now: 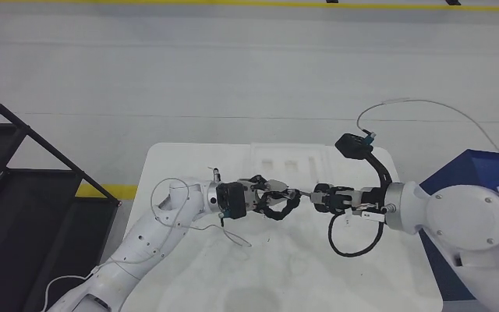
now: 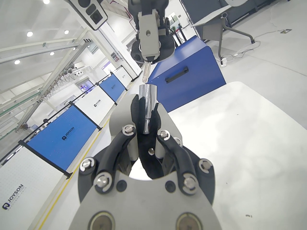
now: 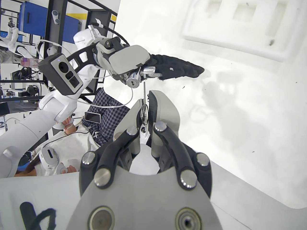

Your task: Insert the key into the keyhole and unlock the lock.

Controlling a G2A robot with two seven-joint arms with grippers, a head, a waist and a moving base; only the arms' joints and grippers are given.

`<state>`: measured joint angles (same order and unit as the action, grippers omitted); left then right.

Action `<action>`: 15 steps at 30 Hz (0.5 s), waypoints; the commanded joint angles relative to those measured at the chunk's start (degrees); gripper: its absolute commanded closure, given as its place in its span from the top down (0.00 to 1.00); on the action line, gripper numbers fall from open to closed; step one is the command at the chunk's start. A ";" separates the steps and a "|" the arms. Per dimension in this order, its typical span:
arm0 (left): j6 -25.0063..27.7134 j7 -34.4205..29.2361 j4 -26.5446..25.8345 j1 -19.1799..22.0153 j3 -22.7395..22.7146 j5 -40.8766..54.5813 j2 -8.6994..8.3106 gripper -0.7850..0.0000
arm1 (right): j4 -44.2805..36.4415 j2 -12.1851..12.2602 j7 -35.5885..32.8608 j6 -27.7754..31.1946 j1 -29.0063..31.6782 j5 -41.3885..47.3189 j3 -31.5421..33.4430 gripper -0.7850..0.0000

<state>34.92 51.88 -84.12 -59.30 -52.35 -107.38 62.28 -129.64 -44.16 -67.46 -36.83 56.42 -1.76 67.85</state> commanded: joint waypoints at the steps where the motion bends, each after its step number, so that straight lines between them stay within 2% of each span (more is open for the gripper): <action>1: -0.17 -0.25 -0.27 0.06 0.00 -0.47 -0.06 0.00 | -0.09 0.74 -0.07 0.06 -0.77 1.00 -0.84 0.00; 15: -0.98 -2.18 -0.77 0.20 1.21 -0.39 0.14 0.00 | -0.08 4.70 1.97 -1.98 -6.09 5.74 -6.69 0.00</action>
<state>33.99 49.76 -84.93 -59.14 -51.22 -107.83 62.40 -129.79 -39.69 -65.56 -38.72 50.73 3.69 61.58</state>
